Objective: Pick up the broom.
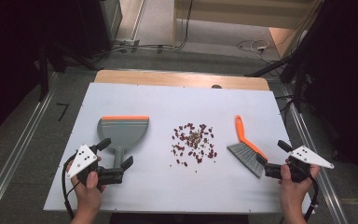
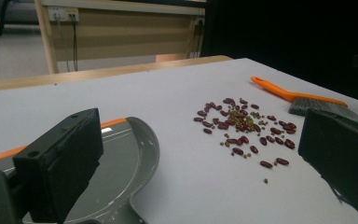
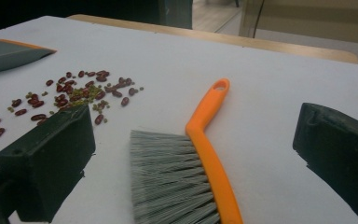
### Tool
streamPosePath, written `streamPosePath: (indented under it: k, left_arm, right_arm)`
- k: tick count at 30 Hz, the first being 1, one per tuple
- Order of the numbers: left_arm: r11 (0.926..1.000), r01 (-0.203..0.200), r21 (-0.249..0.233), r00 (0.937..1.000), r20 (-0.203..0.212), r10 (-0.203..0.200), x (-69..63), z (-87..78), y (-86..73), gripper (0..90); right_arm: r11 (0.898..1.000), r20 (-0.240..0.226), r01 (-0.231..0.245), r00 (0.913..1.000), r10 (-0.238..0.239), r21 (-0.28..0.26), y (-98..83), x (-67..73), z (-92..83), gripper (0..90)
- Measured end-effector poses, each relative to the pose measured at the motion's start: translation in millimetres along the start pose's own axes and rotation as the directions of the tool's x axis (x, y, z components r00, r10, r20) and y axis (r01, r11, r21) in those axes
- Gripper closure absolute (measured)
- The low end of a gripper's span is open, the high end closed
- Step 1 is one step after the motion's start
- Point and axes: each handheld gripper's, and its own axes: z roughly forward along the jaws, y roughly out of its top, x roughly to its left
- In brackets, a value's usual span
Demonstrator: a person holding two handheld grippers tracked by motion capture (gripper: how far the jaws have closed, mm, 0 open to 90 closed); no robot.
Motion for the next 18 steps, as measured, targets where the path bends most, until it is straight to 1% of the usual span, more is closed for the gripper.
streamPosePath:
  k: [2,5,8,9,11,14,15,17,18]
  left_arm:
    - [1.0,-0.003,0.005,1.0,-0.001,0.003,0.1,0.5,-0.4,0.2]
    - [1.0,-0.003,0.007,1.0,-0.003,0.003,-0.3,1.2,-0.2,0.2]
    - [0.9999,-0.007,0.008,1.0,-0.006,0.007,-1.3,2.1,-0.1,0.2]
    - [0.9999,-0.004,0.01,1.0,-0.009,0.004,-1.4,2.5,-0.5,0.2]
    - [1.0,-0.003,0.009,1.0,-0.009,0.003,-0.9,3.0,-0.6,0.2]
    - [0.9999,-0.003,0.01,0.9999,-0.011,0.003,-0.3,3.1,-0.7,0.2]
    - [0.9999,-0.002,0.01,0.9999,-0.012,0.002,-0.2,3.2,-0.7,0.3]
    - [0.9999,-0.004,0.011,0.9999,-0.013,0.004,-0.2,3.4,-0.7,0.2]
    - [0.9999,-0.007,0.014,0.9999,-0.015,0.007,-0.3,3.5,-0.8,0.2]
  right_arm:
    - [1.0,-0.001,0.009,1.0,-0.009,0.002,0.7,1.0,0.1,0.0]
    - [1.0,0.008,0.025,0.9997,-0.025,0.001,5.3,6.3,0.1,0.0]
    - [1.0,0.003,0.022,0.9998,-0.022,-0.009,9.9,9.6,-0.7,0.0]
    - [0.999,-0.006,0.021,0.9998,-0.021,-0.026,16.7,12.3,-1.9,0.0]
    - [0.999,-0.013,0.018,0.9998,-0.018,-0.035,24.6,14.2,-2.7,0.0]
    - [0.999,-0.005,0.021,0.9998,-0.021,-0.031,31.5,16.3,-2.3,0.0]
    - [0.999,-0.008,0.044,0.999,-0.045,-0.032,40.1,18.9,-0.4,0.0]
    - [0.998,-0.003,0.062,0.998,-0.062,-0.027,47.9,21.5,1.7,0.0]
    - [0.998,-0.003,0.062,0.998,-0.062,-0.027,47.9,21.5,1.7,0.0]
